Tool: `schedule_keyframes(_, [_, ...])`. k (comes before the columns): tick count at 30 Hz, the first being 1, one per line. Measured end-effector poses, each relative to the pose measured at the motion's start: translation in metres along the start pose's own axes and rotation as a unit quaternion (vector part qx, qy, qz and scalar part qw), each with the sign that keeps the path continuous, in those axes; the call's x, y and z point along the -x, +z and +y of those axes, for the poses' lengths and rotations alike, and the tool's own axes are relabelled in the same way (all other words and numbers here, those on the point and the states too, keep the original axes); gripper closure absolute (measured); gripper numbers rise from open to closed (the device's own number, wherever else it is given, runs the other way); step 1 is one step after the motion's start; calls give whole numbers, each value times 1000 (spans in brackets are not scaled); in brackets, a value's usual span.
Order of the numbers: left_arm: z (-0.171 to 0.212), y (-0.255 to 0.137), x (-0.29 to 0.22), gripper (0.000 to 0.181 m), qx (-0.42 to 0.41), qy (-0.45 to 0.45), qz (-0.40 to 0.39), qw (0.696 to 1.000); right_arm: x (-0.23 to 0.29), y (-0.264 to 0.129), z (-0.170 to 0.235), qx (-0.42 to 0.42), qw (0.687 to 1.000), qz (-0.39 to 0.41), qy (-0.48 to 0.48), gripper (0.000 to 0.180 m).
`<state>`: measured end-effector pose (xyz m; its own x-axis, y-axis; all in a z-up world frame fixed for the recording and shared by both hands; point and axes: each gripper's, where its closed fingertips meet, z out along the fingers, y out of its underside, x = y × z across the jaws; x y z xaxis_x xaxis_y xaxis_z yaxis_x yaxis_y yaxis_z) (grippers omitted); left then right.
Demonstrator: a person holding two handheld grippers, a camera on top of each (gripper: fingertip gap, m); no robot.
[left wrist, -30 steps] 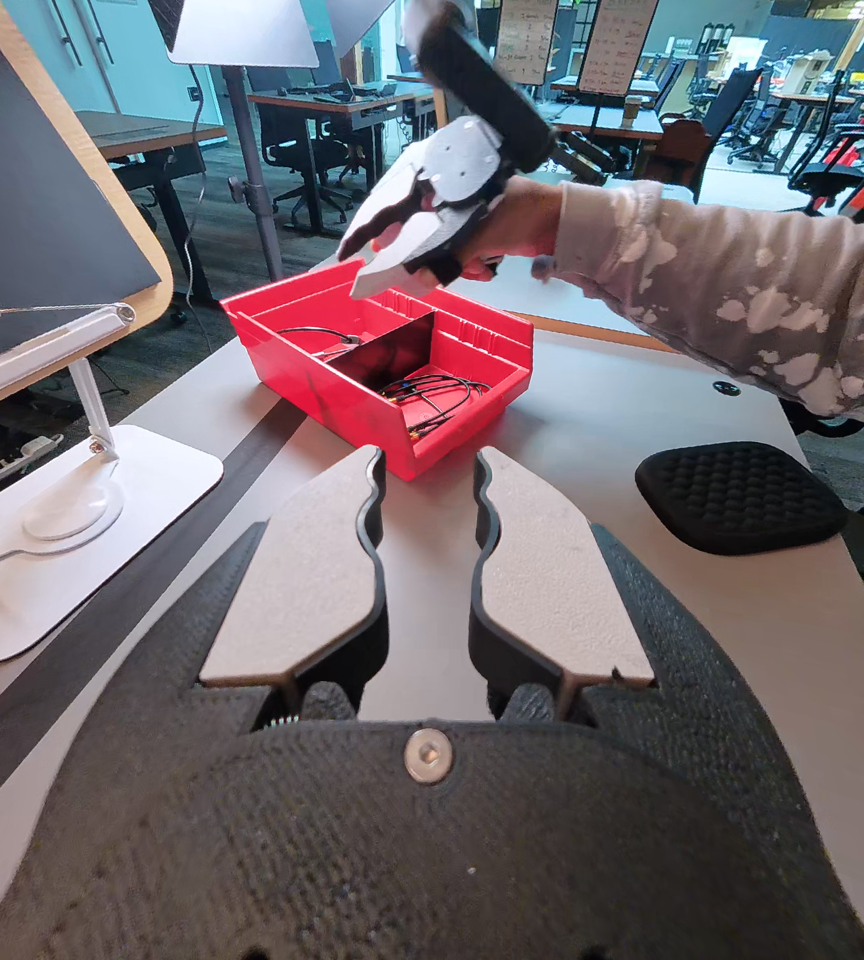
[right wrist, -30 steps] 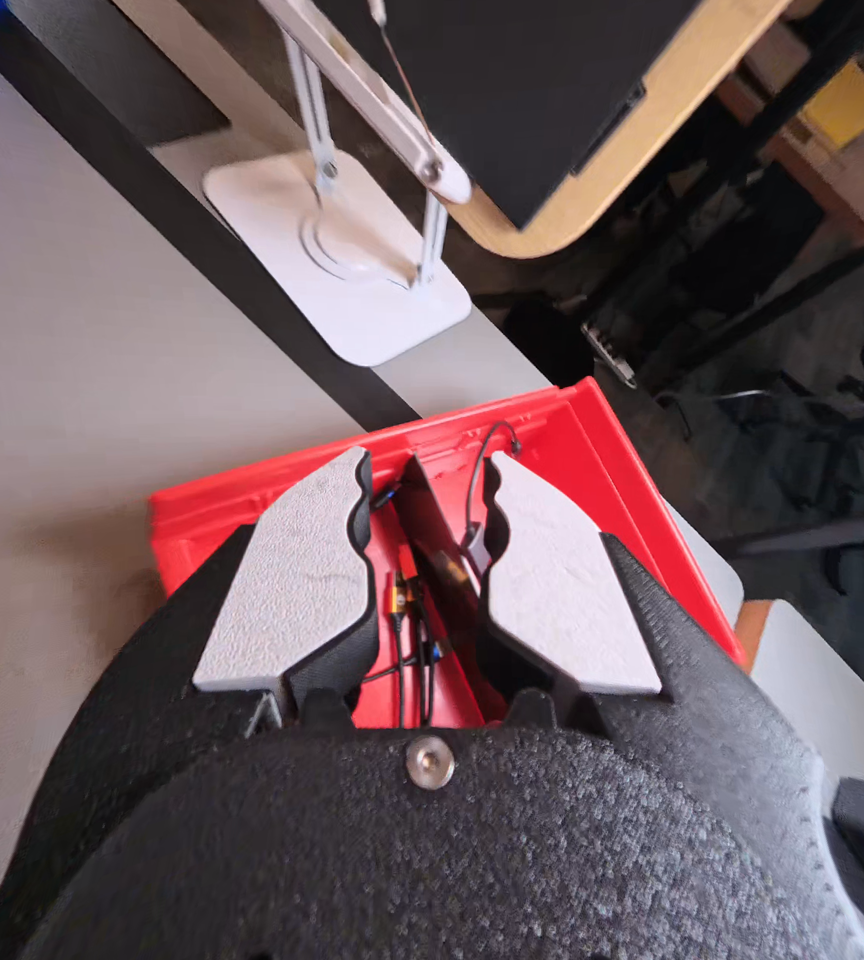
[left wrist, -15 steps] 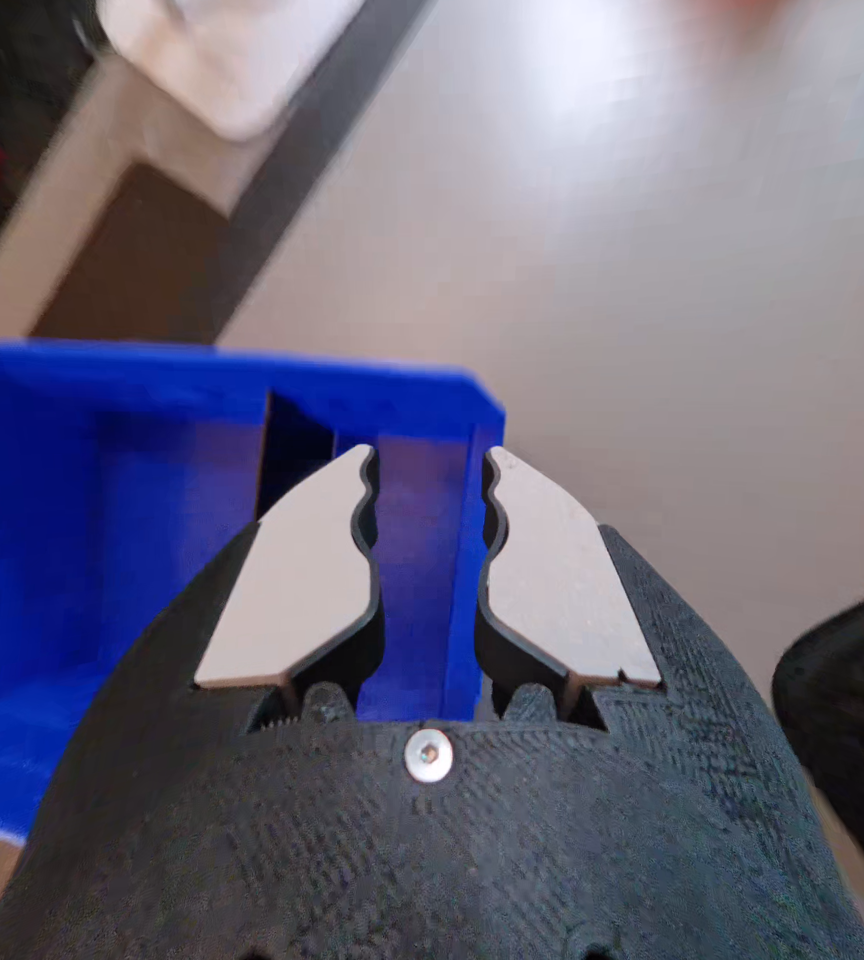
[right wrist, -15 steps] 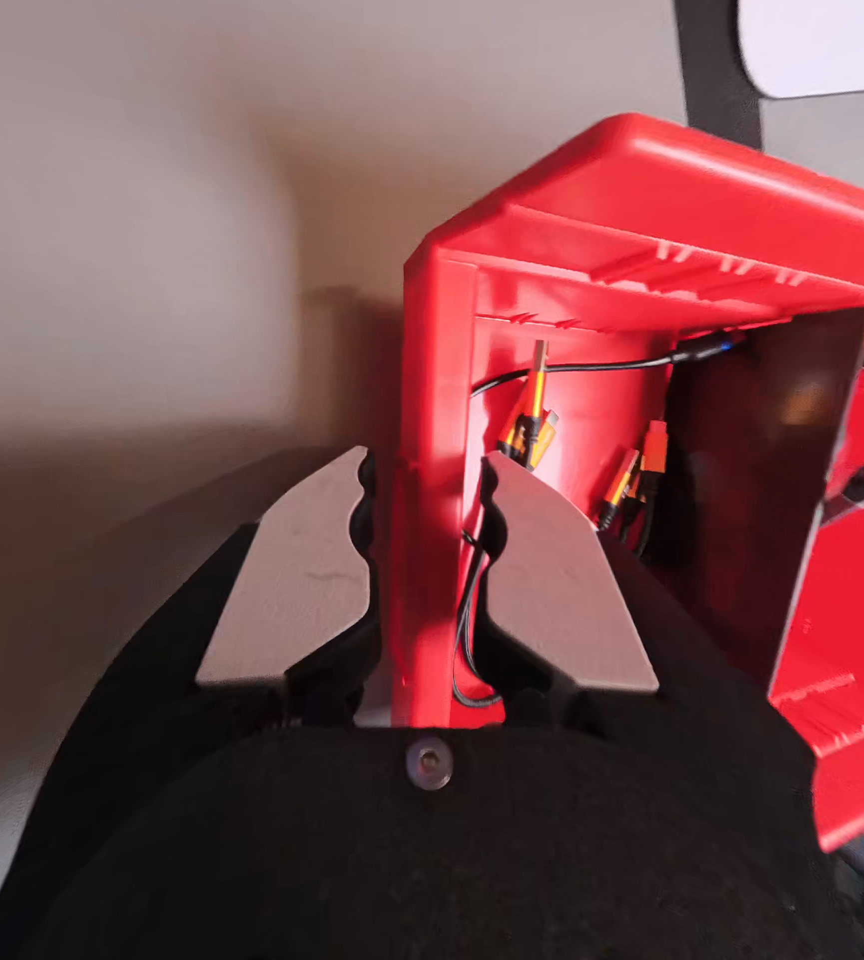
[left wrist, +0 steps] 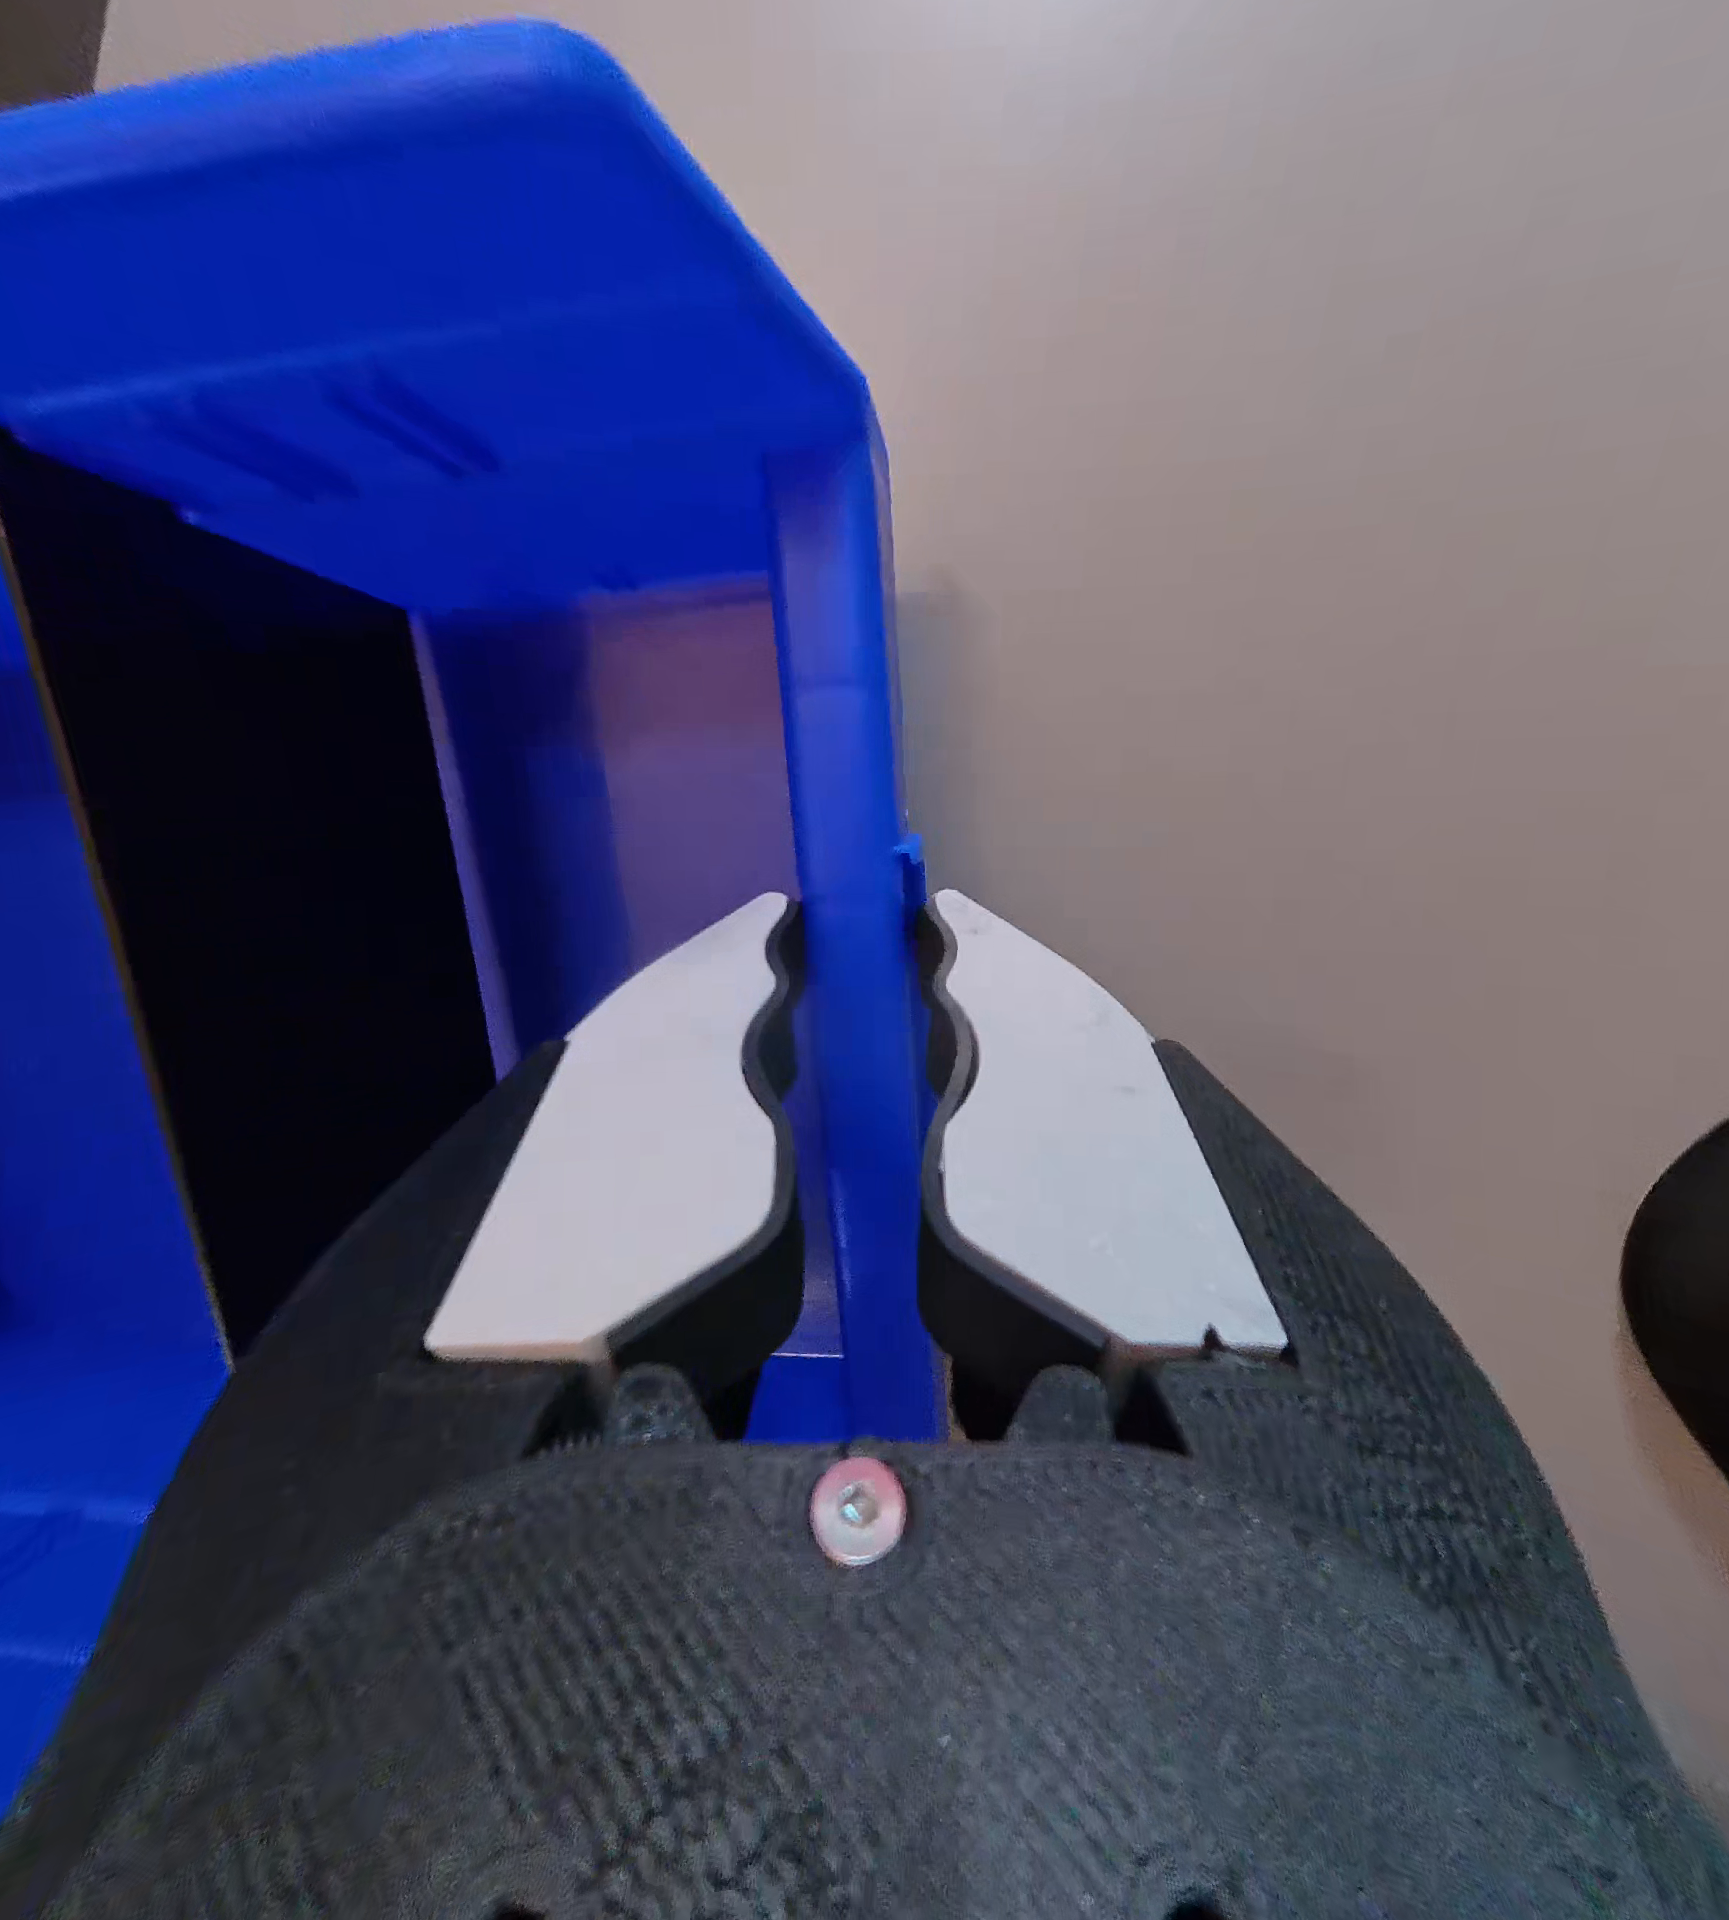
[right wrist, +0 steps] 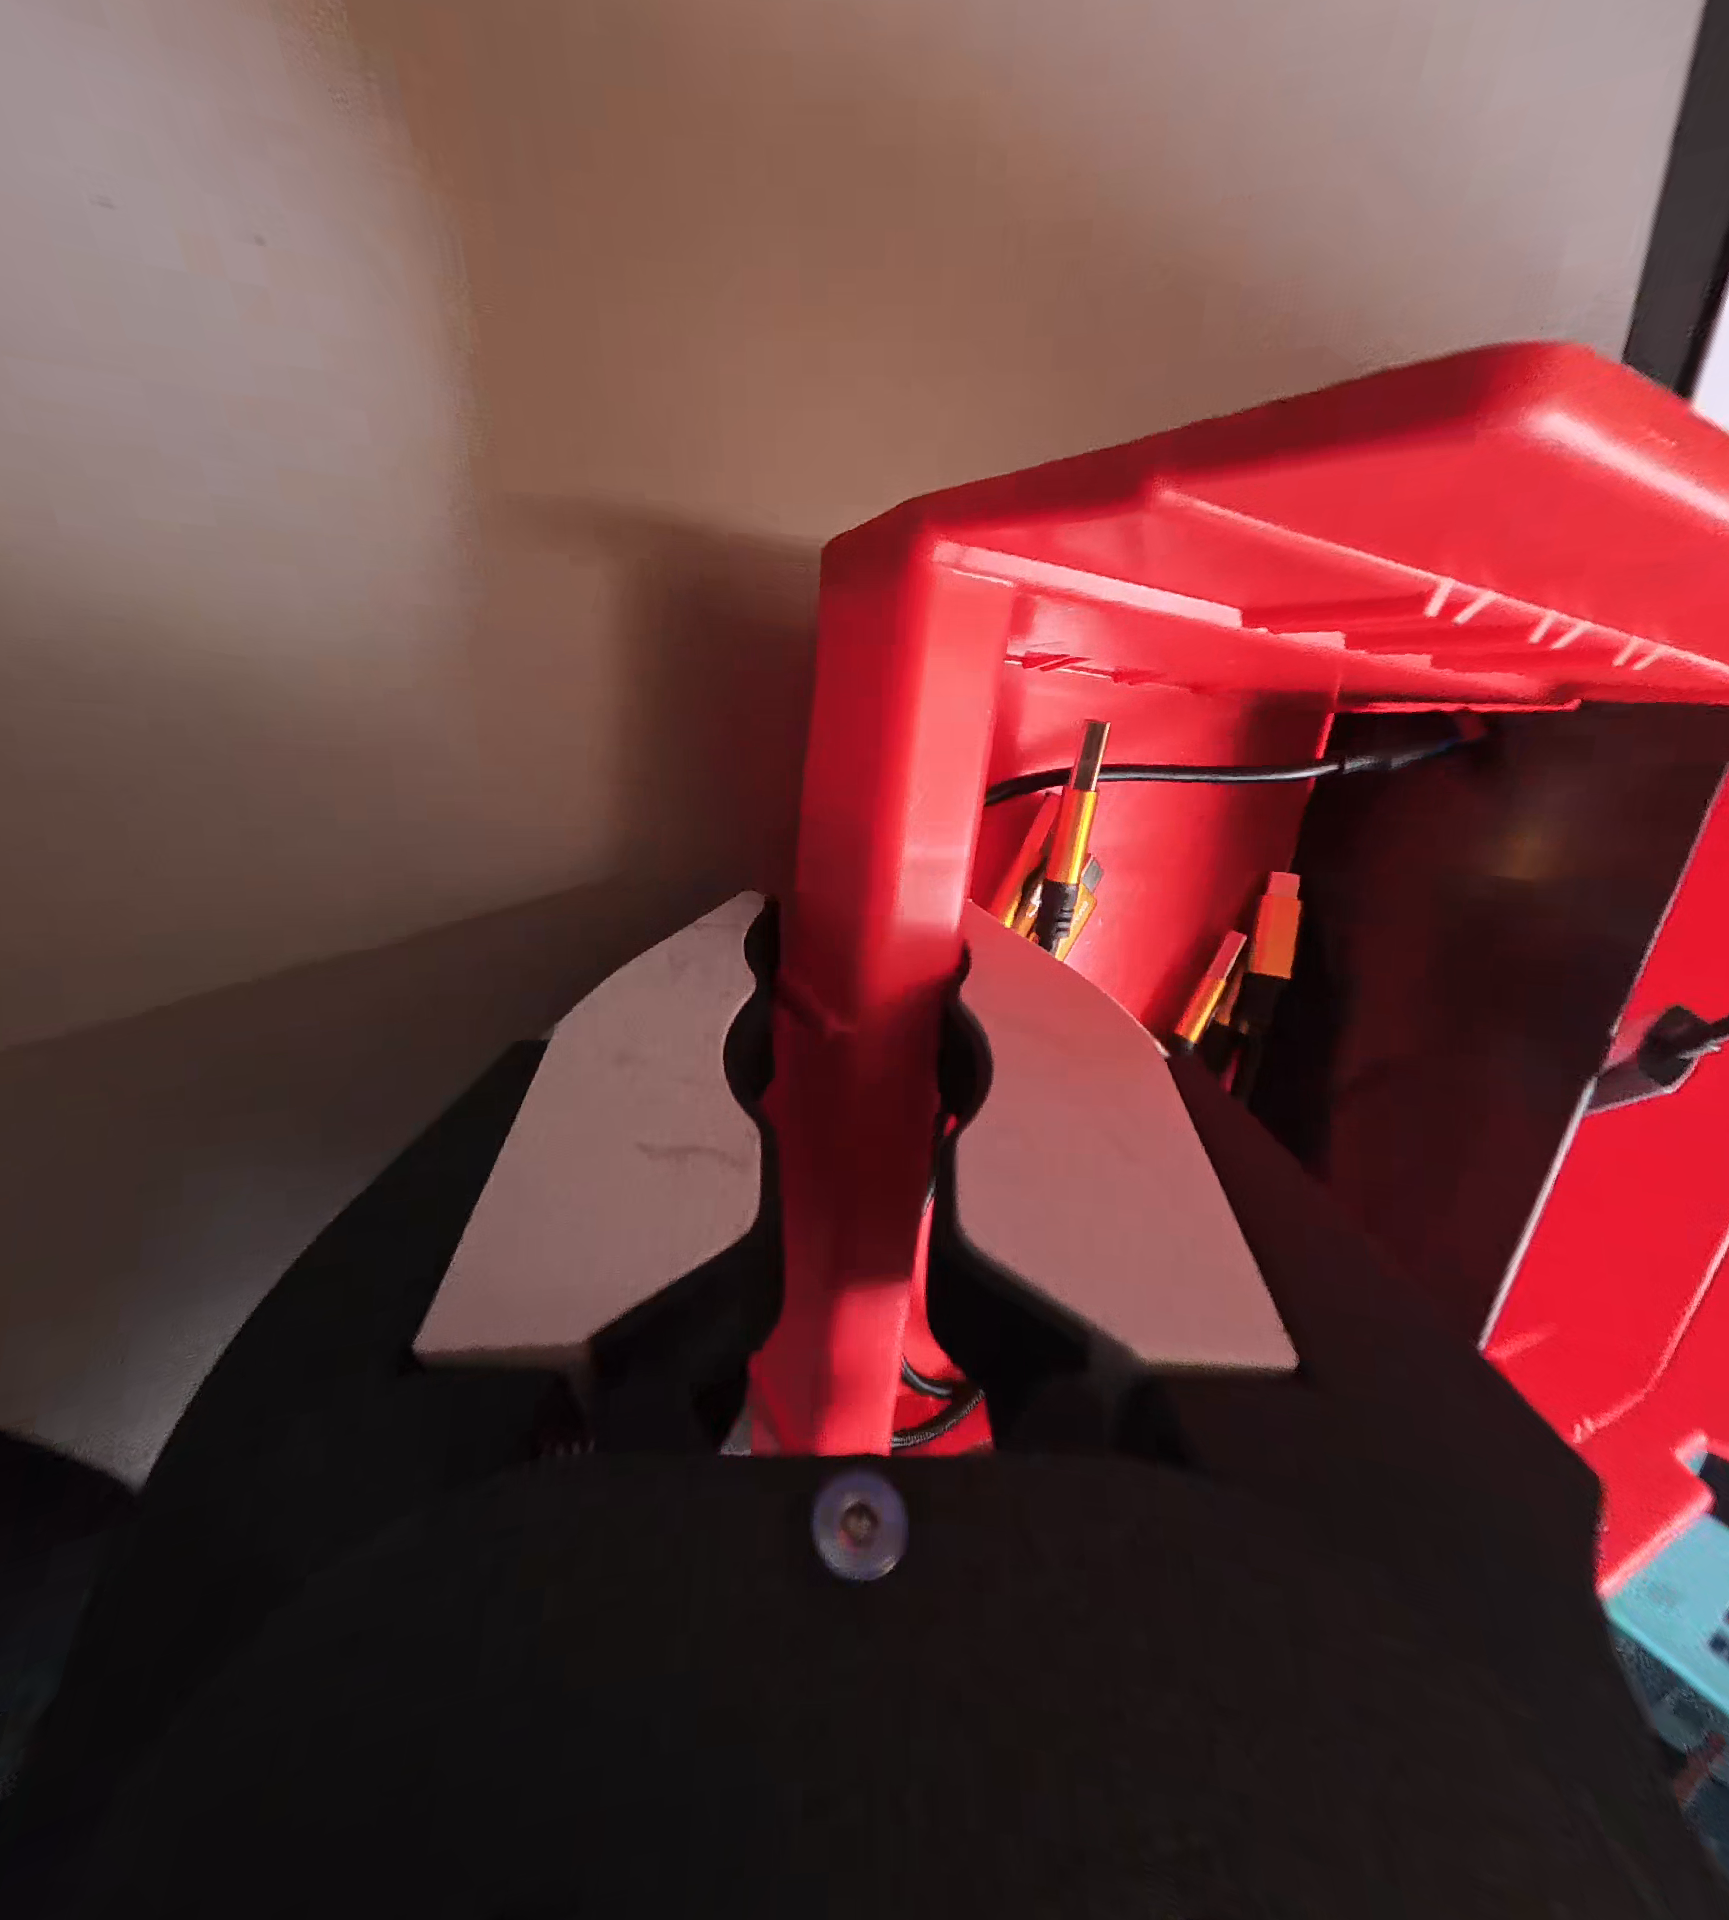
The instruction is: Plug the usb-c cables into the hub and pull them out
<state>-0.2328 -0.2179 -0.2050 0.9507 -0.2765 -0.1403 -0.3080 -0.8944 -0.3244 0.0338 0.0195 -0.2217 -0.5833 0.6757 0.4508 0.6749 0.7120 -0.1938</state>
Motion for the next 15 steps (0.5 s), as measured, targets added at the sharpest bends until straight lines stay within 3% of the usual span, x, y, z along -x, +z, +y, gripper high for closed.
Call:
schedule_keyframes(8, [-75,15,-69,159,-26,142,38,989,65,-36,-24,-55,996,63,-42,150])
schedule_keyframes(12, [-114,23,-105,159,-44,228,53,971,78,-76,-32,-129,986,97,32,150])
schedule_keyframes(15, [-138,27,-116,158,-68,263,40,962,69,-118,-15,-182,963,158,120,151])
